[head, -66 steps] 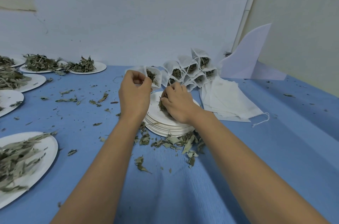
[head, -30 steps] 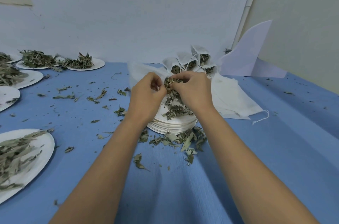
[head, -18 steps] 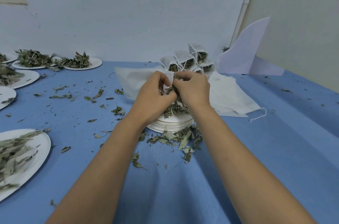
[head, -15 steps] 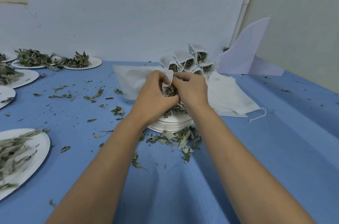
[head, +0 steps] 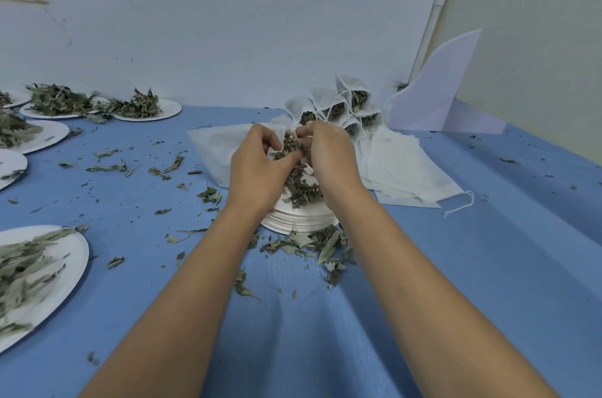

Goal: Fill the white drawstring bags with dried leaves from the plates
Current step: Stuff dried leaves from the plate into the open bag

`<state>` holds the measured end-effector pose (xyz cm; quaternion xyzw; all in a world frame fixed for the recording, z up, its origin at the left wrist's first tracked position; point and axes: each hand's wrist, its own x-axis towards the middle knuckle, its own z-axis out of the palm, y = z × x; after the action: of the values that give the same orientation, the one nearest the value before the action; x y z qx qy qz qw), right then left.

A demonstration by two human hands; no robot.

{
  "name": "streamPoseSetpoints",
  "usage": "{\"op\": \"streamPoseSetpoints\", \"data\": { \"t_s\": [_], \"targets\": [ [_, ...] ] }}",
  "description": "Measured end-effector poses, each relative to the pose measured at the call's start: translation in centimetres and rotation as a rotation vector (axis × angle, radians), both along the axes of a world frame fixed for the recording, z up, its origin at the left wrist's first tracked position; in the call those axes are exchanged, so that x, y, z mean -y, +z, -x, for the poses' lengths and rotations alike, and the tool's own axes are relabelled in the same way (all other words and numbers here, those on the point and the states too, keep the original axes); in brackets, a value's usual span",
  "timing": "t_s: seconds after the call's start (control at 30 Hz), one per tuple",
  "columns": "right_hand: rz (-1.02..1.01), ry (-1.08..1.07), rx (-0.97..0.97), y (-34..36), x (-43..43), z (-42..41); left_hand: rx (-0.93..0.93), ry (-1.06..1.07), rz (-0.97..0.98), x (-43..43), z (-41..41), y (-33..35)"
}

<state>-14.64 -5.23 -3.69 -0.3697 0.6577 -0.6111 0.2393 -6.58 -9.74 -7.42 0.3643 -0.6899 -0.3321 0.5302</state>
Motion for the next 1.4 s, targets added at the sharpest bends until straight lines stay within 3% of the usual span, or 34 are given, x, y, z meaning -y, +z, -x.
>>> {"op": "streamPoseSetpoints", "data": {
  "t_s": [0.3, 0.5, 0.67, 0.9, 1.2, 1.4],
  "targets": [
    [0.037, -0.049, -0.103, -0.4, -0.2, 2.2, -0.003, -0.087, 0.006, -0.1, -0.1, 0.2],
    [0.04, 0.145, -0.155, -0.3, -0.6, 3.0, -0.026, -0.194, 0.022, -0.4, -0.4, 0.5],
    [0.077, 0.077, -0.201, -0.7, -0.4, 3.5, -0.019, -0.219, 0.014, -0.3, -0.6, 0.6],
    [0.095, -0.058, -0.67, -0.9, -0.5, 1.9, -0.033, 0.0, 0.009, -0.6, -0.2, 0.6],
    [0.151, -0.114, -0.71, -1.6, -0.5, 1.4, -0.115, 0.136, -0.067, -1.6, 0.9, 1.2],
    [0.197, -0.032, -0.719, -2.2, -0.6, 0.9, -0.127, 0.214, -0.09, -1.6, 0.7, 1.2]
  ]
}}
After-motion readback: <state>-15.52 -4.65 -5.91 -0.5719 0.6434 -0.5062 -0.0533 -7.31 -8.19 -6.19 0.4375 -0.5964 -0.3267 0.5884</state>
